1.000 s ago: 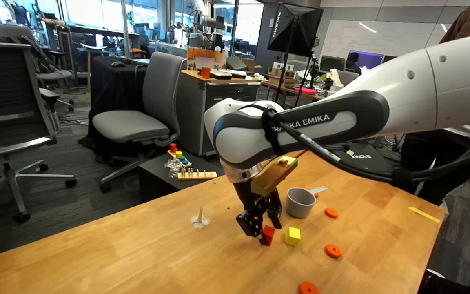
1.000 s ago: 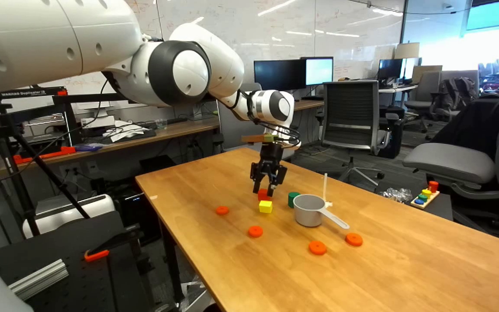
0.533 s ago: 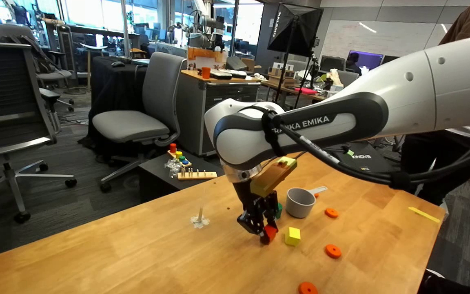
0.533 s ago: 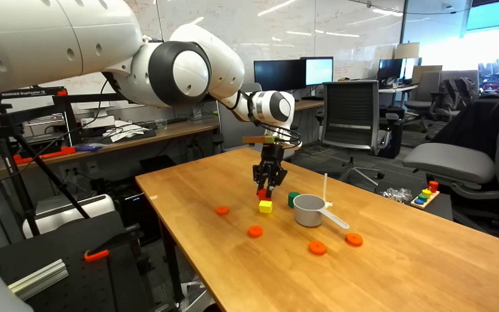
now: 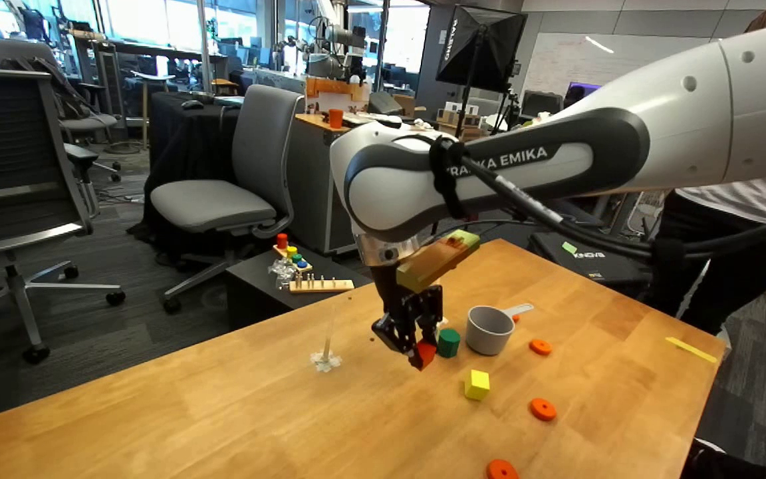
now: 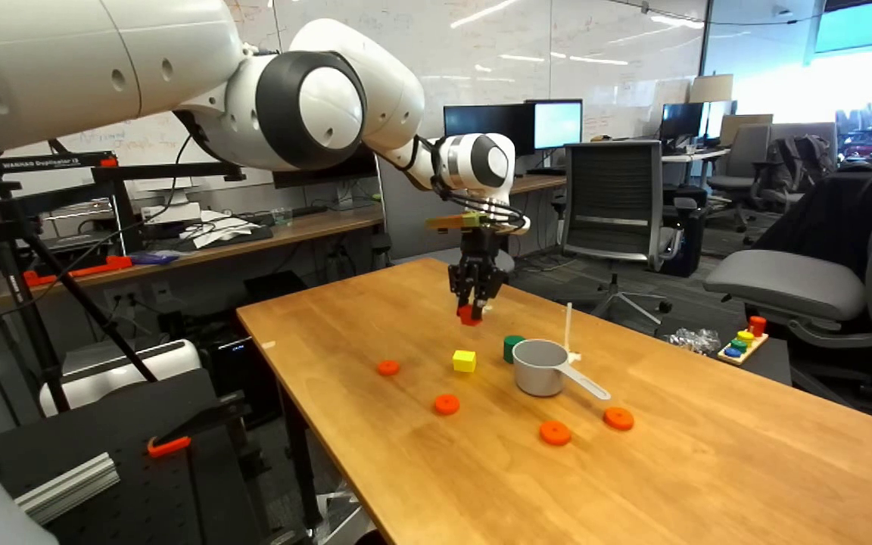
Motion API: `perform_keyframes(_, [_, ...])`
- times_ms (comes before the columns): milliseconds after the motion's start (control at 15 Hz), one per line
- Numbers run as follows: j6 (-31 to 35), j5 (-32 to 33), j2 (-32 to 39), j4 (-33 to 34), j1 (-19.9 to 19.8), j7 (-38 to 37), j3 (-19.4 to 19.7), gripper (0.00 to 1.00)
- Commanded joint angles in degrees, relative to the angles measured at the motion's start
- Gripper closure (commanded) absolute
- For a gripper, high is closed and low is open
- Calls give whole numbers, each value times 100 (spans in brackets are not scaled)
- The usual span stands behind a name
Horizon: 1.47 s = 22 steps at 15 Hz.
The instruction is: Put the orange, yellow and green blocks in the gray pot one at a time
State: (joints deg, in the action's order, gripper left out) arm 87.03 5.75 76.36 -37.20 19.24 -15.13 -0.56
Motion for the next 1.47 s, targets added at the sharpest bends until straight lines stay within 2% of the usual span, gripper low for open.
perform_keyframes(0, [39,38,-491,-252,59,-480,100,81])
perform_keyframes(400, [400,-86,-1041,-886,-201,-1226,163,81])
perform_keyframes(1000, [1832,-362,-2161,-3093,-892,-1939,131,81])
perform_keyframes(1200, [2144,-438,-2568,-3811,-996,-2121,139,81])
perform_keyframes(1400, [2104,-524,-2969,-4502,-928,-2308,335,81])
